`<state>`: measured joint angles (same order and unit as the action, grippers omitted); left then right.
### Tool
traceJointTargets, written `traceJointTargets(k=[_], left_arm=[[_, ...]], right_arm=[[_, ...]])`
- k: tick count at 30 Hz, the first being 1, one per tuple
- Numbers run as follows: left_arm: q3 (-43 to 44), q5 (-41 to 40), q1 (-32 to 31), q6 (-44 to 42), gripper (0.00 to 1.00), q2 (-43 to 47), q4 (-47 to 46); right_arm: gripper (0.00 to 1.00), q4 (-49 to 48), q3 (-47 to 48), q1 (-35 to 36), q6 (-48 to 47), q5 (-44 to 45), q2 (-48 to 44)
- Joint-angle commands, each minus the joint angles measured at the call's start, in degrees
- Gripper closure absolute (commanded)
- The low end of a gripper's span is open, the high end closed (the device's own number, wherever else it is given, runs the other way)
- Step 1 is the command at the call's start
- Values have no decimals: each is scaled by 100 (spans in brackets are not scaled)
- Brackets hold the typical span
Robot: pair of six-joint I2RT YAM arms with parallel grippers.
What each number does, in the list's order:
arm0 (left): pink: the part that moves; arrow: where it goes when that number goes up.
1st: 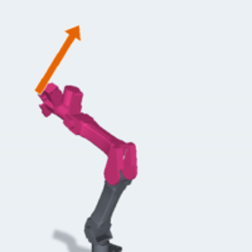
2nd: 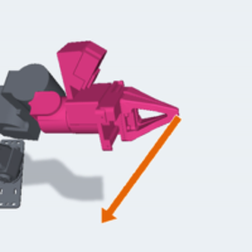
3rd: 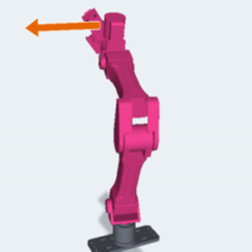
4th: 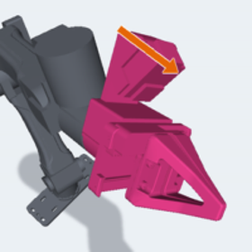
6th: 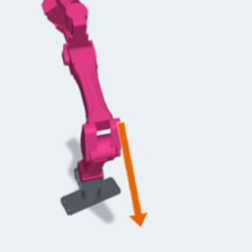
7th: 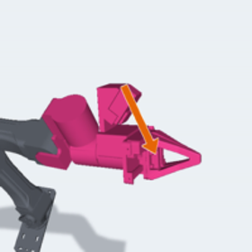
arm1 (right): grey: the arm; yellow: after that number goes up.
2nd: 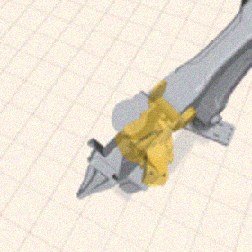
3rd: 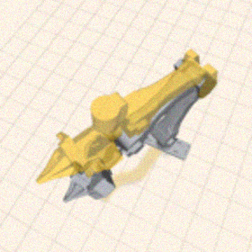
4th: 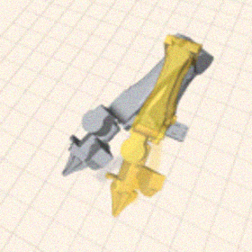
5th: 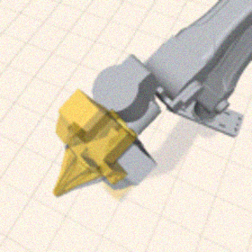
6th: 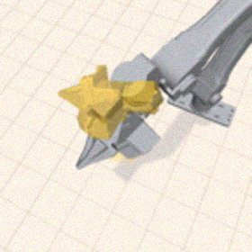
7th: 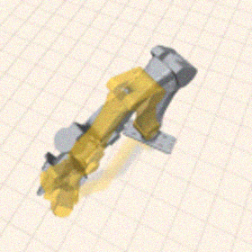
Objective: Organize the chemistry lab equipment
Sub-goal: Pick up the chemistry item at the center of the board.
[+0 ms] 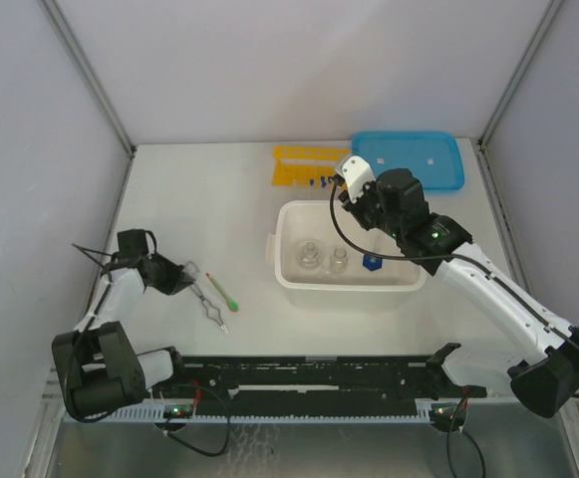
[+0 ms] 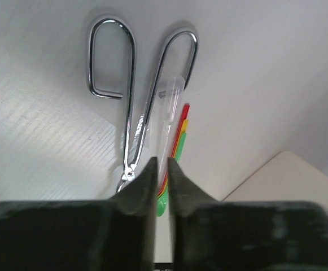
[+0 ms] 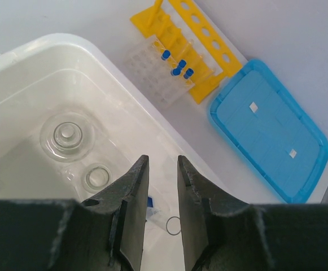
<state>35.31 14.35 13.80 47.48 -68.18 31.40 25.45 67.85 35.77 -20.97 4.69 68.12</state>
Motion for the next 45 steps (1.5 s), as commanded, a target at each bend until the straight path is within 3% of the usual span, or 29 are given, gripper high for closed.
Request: traceJointTargets(k=[1, 2, 7, 18, 34, 39, 43, 45], left_arm=[[527, -20, 27, -58, 77, 186, 80], [577, -131, 27, -184, 71, 110, 120], [782, -281, -48, -464, 64, -378, 8], [1673, -642, -1100, -694, 66, -1656, 91], [1551, -1098, -1194, -872, 69, -2186, 50], [1552, -1116, -1210, -872, 73, -2405, -33], [1560, -1062, -1219, -872, 93, -2470, -58], [1543, -1009, -1221, -872, 95, -2394, -44]], right_arm=[[73, -245, 33, -80, 91, -154, 27], [73, -231, 31, -95, 102, -199, 34], [73, -160, 30, -127, 108, -293, 102], [73, -121, 31, -267, 146, -310, 178], [73, -133, 34, -409, 217, -439, 307], [74, -123, 27, -475, 224, -483, 336], [73, -127, 27, -509, 243, -521, 359], [74, -142, 34, -516, 251, -543, 360]])
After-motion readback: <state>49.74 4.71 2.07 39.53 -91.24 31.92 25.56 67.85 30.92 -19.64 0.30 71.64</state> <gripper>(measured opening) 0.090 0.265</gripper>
